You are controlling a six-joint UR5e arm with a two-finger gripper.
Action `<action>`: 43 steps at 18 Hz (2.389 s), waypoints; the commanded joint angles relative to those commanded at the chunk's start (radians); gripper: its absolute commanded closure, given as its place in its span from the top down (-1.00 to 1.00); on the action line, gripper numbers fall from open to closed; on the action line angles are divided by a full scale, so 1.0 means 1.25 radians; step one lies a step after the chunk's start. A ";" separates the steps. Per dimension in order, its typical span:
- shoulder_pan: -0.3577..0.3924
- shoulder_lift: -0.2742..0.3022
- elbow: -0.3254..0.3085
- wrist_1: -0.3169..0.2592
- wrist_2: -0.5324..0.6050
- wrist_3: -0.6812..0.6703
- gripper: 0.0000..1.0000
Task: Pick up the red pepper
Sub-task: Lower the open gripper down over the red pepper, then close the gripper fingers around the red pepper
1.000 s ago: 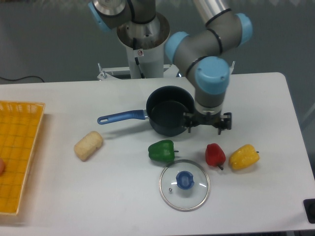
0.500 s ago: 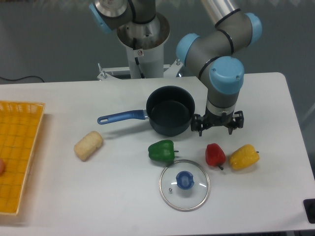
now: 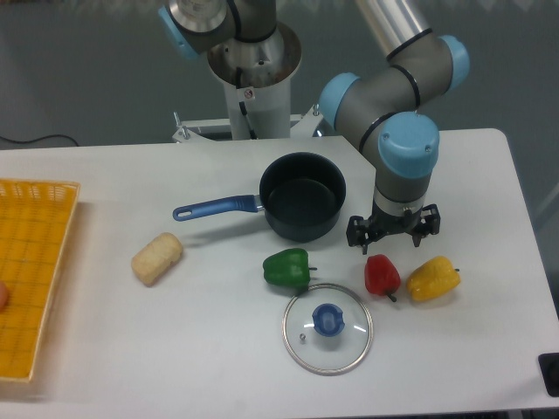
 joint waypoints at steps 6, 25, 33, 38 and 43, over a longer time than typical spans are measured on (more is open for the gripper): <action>0.015 -0.044 0.022 0.044 0.002 -0.027 1.00; -0.043 -0.110 0.036 0.066 0.002 -0.070 1.00; -0.039 -0.117 0.032 0.072 0.004 -0.070 1.00; -0.042 -0.121 0.014 0.094 0.005 -0.070 1.00; -0.042 -0.119 0.007 0.097 0.007 -0.071 1.00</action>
